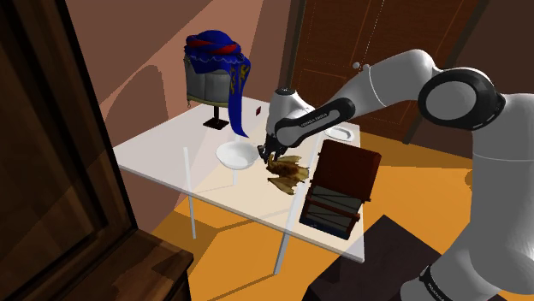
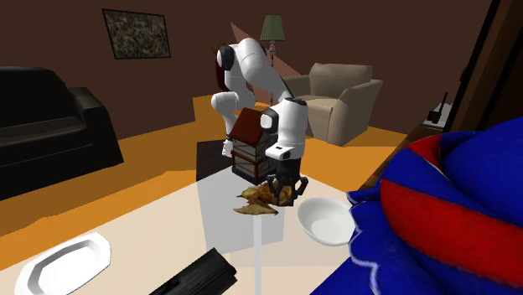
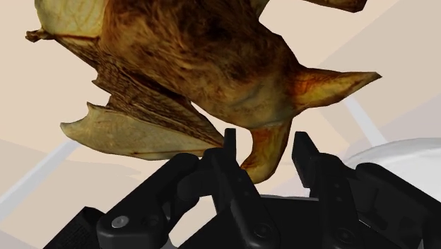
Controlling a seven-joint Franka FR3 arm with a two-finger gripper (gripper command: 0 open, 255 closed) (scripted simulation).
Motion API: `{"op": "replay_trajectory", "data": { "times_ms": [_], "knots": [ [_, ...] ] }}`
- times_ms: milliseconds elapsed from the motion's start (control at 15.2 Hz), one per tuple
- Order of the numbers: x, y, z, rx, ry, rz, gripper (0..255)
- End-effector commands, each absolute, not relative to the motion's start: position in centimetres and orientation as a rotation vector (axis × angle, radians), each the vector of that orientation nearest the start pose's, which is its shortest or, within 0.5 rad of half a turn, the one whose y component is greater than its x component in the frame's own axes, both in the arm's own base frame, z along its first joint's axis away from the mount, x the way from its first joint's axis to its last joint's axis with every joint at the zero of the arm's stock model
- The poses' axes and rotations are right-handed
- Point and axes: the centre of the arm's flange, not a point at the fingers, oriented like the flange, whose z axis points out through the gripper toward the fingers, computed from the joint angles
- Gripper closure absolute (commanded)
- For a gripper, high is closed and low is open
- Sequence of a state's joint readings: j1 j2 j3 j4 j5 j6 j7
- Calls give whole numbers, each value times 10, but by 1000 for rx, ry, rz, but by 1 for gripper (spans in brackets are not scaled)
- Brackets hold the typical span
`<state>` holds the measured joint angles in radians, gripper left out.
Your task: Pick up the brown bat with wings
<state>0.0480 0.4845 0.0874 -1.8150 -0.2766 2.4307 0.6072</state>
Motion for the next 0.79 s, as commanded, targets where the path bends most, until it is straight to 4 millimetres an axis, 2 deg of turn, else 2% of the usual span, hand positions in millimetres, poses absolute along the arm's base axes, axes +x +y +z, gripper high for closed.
{"op": "replay_trajectory", "data": {
  "times_ms": [0, 660, 726],
  "knots": [
    [657, 83, 298, -3190, 460, -294, 255],
    [657, 83, 350, -3190, 460, -294, 255],
    [657, 83, 351, -3190, 460, -294, 255]
  ]
}}
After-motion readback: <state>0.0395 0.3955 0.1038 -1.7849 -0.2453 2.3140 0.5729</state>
